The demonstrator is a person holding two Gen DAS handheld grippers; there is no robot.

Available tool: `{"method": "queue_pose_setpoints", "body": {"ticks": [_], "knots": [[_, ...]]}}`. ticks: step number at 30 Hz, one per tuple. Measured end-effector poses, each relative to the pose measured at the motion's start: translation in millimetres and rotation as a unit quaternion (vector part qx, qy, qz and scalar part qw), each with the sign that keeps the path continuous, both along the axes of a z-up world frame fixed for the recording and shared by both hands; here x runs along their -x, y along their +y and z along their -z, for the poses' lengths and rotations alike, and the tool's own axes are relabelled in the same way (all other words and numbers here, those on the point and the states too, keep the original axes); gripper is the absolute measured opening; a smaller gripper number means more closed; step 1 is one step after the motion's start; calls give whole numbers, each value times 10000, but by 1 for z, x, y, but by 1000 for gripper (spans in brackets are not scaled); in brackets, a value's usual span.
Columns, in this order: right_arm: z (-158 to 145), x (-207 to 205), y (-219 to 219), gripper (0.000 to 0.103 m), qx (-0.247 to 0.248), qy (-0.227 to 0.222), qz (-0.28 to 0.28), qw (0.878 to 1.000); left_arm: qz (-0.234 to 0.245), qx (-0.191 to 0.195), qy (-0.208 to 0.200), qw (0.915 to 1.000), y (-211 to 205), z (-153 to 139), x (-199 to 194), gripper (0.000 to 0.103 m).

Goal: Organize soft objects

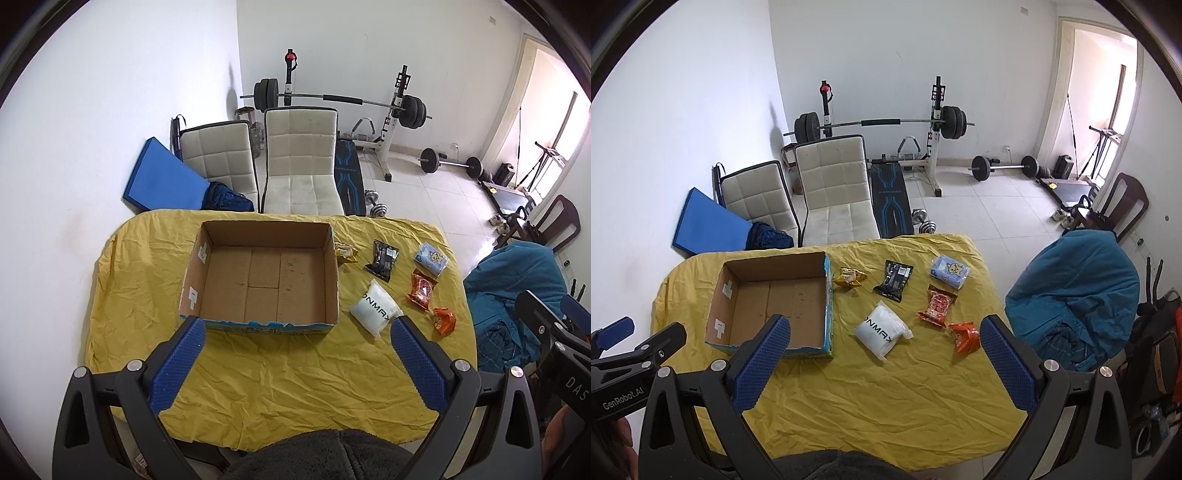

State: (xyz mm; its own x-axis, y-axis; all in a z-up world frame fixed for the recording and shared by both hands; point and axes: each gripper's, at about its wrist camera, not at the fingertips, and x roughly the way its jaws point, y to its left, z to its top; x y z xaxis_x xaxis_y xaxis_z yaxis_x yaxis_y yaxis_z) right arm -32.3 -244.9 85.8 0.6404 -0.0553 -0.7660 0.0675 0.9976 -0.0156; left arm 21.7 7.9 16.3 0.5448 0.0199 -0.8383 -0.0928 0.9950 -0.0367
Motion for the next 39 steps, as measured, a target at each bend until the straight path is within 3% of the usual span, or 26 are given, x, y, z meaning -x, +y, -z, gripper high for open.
{"method": "queue_pose_setpoints", "body": {"ticks": [8,12,15,18,22,24,25,29,32,34,39], "knots": [[42,-60,-64,103,77,467,474,9978,246,-14,106,9996,-32,31,-74,103],[93,-107,-113,103,129,1121,512,9923,644,-156,534,9964,-70,78,-124,103],[153,-146,-151,103,104,1786,431,9829,1136,-297,1120,9867,-108,133,-163,103],[217,-174,-183,103,178,2375,373,9705,1585,-566,1816,9689,-144,199,-197,103],[298,-205,-221,103,-298,3061,460,9504,2239,-798,2574,9366,-187,278,-222,103],[320,-214,-221,103,-513,3188,462,9453,2607,-1040,2920,9143,-205,315,-228,103],[333,-221,-226,103,-585,3271,494,9419,2672,-1142,3022,9079,-210,328,-231,103],[362,-233,-227,103,-730,3459,472,9342,2997,-1255,3723,8694,-222,385,-235,103],[376,-239,-223,103,-792,3596,410,9288,3067,-1131,4105,8513,-225,411,-235,103],[384,-243,-222,103,-830,3656,401,9262,2968,-866,4195,8535,-226,419,-237,100],[401,-263,-225,103,-1130,3688,515,9212,2302,-451,4032,8846,-214,418,-244,83]]}}
